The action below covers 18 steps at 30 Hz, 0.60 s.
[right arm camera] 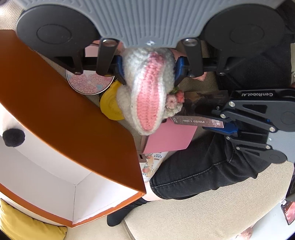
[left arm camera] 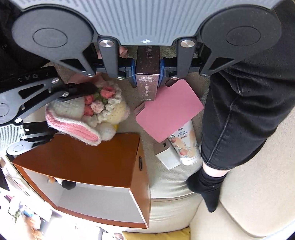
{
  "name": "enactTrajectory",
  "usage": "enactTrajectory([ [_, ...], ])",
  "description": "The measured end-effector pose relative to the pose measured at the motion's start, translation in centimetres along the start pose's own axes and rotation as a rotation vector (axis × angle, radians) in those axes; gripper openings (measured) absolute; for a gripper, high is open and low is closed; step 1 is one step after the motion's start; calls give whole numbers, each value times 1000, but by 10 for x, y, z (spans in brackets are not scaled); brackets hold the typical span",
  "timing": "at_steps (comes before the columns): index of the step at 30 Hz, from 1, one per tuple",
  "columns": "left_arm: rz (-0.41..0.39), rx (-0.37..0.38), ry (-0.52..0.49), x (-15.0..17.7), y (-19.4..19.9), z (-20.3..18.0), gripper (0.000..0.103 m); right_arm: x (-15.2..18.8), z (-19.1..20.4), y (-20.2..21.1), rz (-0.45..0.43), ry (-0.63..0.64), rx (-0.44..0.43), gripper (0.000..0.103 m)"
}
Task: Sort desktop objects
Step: 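Carry the bunny with the right tool while the left tool carries the photo card box toward the orange box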
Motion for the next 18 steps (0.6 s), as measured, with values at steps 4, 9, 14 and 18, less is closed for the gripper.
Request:
enactTrajectory([
  [4, -25, -16, 39, 4, -1, 2, 26, -1, 0, 3, -7, 4, -2, 54],
  [9, -39, -26, 48, 4, 5, 1, 26, 0, 0, 4, -13, 2, -9, 49],
  [14, -60, -24, 61, -2, 25, -3, 26, -7, 1, 26, -71, 19, -13, 47],
  [18, -107, 1, 74, -13, 48, -5, 26, -16, -2, 54, -137, -3, -57, 47],
])
Point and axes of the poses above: each gripper's, at about its wrist camera, not at the fingertips, and y roughly against the way its jaws point, z to its left, x to its underside, the point moved 5 cm from there along -y, roughly the way its jaws point, and after that the axes turned 3 degrees about -y, right-handed, at the moved point
